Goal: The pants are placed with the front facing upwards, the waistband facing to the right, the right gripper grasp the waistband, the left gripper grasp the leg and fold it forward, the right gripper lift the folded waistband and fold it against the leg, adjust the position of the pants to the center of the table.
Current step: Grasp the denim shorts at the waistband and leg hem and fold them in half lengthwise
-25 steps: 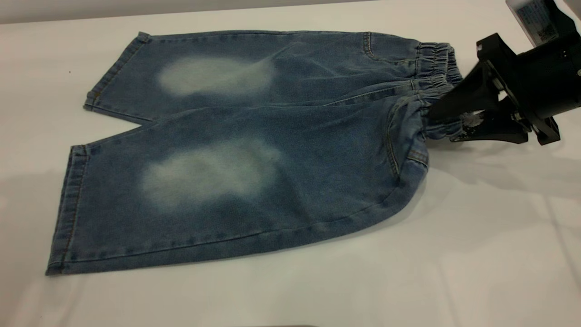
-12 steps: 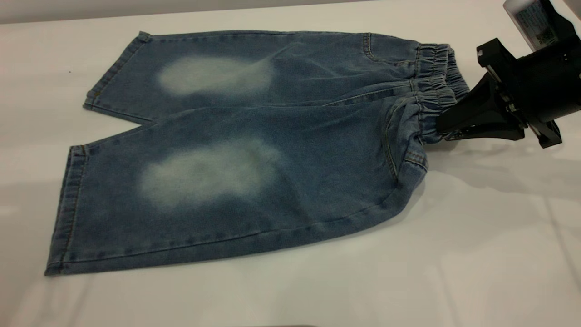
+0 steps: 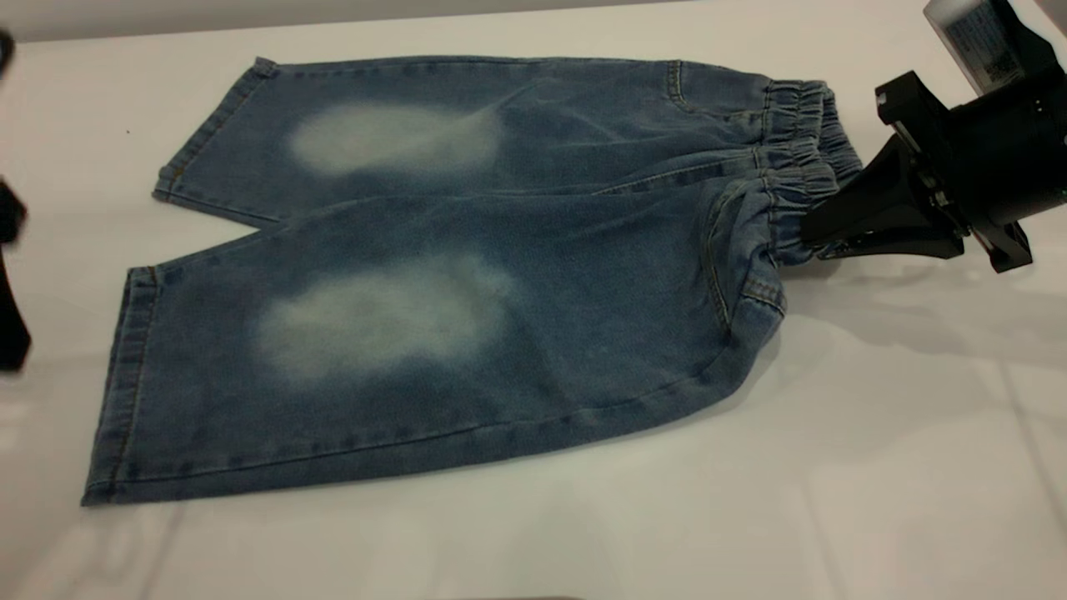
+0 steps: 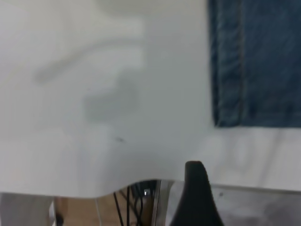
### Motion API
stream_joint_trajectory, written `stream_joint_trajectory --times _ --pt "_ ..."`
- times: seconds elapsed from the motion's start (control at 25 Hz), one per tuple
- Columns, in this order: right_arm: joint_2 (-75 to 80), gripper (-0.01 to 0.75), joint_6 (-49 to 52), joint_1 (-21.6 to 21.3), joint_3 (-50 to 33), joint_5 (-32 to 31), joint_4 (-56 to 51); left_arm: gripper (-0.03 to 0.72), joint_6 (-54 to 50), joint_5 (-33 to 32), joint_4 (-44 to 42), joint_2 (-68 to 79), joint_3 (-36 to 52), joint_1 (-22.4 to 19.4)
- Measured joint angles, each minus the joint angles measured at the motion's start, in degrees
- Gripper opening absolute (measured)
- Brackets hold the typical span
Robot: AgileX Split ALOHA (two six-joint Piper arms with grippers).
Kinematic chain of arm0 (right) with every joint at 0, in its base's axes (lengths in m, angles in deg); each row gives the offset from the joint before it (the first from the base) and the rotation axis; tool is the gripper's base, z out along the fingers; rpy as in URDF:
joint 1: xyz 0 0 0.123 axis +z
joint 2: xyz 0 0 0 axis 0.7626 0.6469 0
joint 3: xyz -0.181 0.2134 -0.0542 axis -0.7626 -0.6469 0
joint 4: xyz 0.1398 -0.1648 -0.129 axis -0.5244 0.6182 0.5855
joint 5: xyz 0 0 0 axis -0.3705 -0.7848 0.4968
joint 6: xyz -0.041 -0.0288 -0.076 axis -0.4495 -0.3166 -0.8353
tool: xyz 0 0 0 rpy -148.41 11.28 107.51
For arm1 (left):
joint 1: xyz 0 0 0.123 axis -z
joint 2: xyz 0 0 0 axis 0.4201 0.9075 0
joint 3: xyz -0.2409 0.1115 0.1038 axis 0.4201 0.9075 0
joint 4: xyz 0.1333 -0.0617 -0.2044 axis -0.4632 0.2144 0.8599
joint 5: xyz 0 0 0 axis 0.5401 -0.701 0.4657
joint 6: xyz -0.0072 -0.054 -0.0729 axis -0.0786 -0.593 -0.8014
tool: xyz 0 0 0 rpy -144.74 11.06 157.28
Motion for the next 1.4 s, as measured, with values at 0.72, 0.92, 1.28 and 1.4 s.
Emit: stream_joint_trajectory --times 0.72,0.92,1.28,1.4 --pt "0.00 0.032 0.01 0.00 0.00 0.00 0.10 0.482 1.19 16.29 2.38 10.49 6.45 0.00" --pt "0.00 0.034 0.01 0.00 0.00 0.00 0.15 0.482 3.63 23.64 2.38 17.46 6.45 1.94" --pt "0.00 0.034 0.20 0.00 0.00 0.00 0.20 0.468 3.76 28.91 2.51 24.43 5.99 6.26" --pt "0.00 0.036 0.20 0.00 0.00 0.00 0.27 0.389 3.86 29.05 2.51 24.77 5.87 6.38"
